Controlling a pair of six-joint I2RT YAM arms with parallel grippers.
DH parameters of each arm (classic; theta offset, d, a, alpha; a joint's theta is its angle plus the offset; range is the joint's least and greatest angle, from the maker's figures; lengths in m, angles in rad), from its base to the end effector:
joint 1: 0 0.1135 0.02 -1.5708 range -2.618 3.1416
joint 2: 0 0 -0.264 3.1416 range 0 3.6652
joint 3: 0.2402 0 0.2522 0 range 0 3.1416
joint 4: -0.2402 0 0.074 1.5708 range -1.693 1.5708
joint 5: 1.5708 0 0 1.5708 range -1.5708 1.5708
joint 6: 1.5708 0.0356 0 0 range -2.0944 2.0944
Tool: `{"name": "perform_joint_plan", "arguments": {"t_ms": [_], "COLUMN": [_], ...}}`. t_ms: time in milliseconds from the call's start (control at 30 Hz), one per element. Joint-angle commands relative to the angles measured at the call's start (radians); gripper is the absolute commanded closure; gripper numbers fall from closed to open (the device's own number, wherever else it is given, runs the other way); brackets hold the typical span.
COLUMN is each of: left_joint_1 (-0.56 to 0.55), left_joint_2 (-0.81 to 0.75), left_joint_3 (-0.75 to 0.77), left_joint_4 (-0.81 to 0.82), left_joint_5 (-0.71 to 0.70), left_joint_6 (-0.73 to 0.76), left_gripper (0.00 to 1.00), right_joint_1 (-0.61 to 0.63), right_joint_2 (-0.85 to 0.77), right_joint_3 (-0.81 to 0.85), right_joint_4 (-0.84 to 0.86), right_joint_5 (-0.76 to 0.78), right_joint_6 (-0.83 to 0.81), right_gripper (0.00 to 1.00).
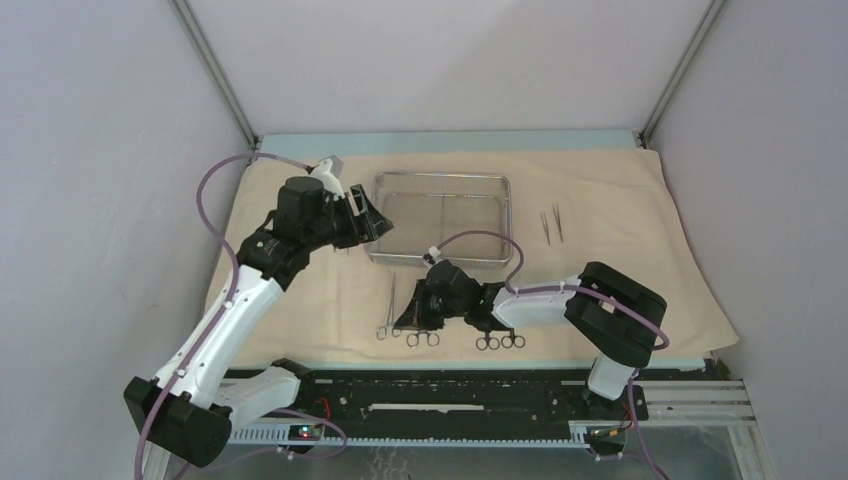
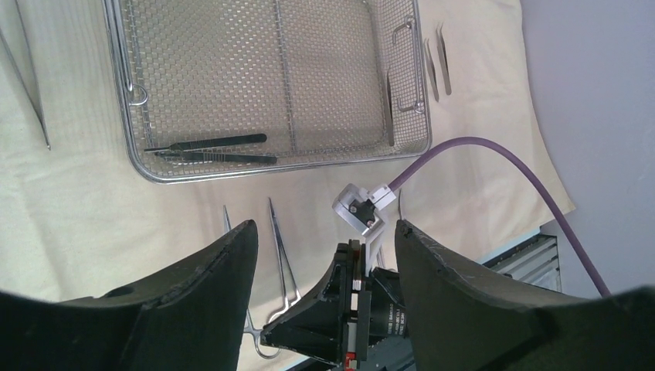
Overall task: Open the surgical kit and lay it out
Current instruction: Place the medical item in the surgical kit.
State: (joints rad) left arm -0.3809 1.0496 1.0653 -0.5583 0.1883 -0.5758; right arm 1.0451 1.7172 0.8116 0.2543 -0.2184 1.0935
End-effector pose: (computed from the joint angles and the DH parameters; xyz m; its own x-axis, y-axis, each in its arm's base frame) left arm 0.2072 -0.0902 0.3500 -0.6819 -0.3031 -0.6657 0.1701 0.8194 -0.5474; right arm 0.1657 0.3009 0.1530 -0.9666 0.0619 -0.2487 -0.1574 0.6223 0.7668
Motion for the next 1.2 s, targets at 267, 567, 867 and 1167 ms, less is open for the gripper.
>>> {"name": "perform_joint_plan", "arguments": {"t_ms": [267,567,867,1167], "left_joint_1": [0.008,0.008,0.008,0.008], "left_joint_2": [-0.007,0.010,0.013,0.019], "left_joint_3": [-0.021,-0.025,-0.024,-0.024], "left_joint_4": [0.026,0.040,0.040,0.044], "left_joint_5": [0.015,0.016,0.017,0.020], "left_joint_6": [0.016,0.010,0.009,0.008], "left_gripper": [0.30,0.30,0.31,0.31], "right_joint_1": [0.003,-0.002,-0.003,0.000], "right_joint_2": [0.041,0.053,0.046,0.030], "right_joint_3": [-0.047,-0.071,-0.078,-0.078], "right_joint_4": [0.172,0.200,0.180,0.154], "right_joint_5": [-0.025,-0.061,-0.052,-0.033], "right_joint_6": [0.089,0.101,0.108,0.098], "right_gripper": [1.00,1.00,0.91,0.63]}}
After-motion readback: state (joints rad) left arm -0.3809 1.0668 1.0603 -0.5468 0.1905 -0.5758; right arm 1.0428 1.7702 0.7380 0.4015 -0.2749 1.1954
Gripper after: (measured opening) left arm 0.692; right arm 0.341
